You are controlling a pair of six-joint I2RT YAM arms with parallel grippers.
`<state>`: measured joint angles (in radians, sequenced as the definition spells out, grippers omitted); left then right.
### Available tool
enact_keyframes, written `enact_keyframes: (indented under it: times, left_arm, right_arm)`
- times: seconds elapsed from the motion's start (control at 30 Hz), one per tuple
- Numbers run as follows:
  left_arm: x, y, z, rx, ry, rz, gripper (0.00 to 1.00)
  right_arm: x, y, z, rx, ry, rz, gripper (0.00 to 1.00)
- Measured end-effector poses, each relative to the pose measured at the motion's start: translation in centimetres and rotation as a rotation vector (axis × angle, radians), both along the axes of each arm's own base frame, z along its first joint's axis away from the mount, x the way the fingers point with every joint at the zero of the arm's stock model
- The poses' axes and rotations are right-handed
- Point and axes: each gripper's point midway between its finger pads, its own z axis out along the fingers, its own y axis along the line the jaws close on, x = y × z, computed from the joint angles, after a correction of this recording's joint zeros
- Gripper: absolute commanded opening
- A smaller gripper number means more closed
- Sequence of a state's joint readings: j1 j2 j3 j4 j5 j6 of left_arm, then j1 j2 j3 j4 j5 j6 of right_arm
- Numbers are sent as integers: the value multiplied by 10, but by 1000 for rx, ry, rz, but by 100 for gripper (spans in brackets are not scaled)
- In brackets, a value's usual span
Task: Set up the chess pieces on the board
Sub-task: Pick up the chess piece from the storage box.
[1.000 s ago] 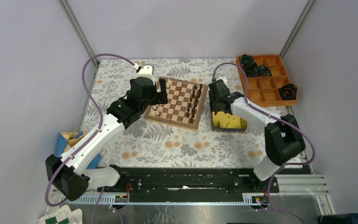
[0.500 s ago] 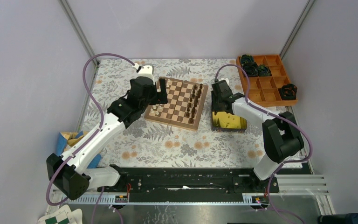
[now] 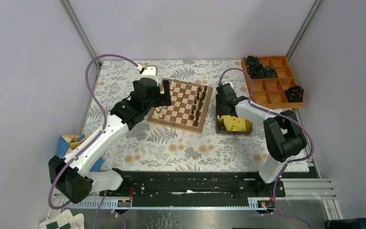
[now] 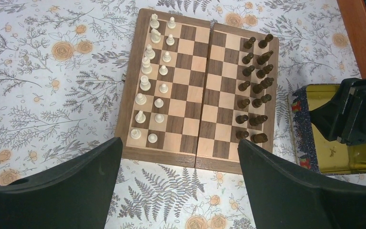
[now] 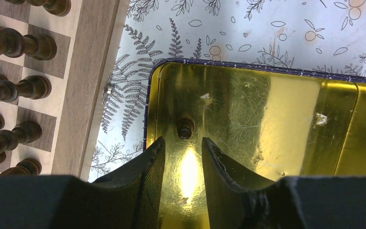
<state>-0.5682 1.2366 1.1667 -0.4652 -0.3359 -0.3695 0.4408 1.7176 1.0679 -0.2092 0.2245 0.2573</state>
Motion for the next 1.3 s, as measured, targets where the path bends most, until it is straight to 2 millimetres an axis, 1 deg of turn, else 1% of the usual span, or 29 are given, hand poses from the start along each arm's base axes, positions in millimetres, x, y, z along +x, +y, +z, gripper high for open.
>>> enact_keyframes:
  times: [0.33,0.47,0.63,0.9,1.13,1.3]
  left_arm:
    - [1,0,0,0,0,1,99]
    - [2,1,0,0,0,4,99]
    - [2,2,0,0,0,7,99]
    - [2,2,0,0,0,8,99]
    - [3,3,0,0,0,10,99]
    - [3,4,0,-1,0,13,99]
  right_arm:
    - [4,1,-12,3,11,0,35]
    - [4,2,-16,1,17,0,26]
    - [4,1,-17,-1,19,-1,22]
    - [5,-1,-17,-7,19,0,6]
    - [5,-2,-17,-14,19,-2,3]
    - [0,-6,-14,-26,28,-5,2]
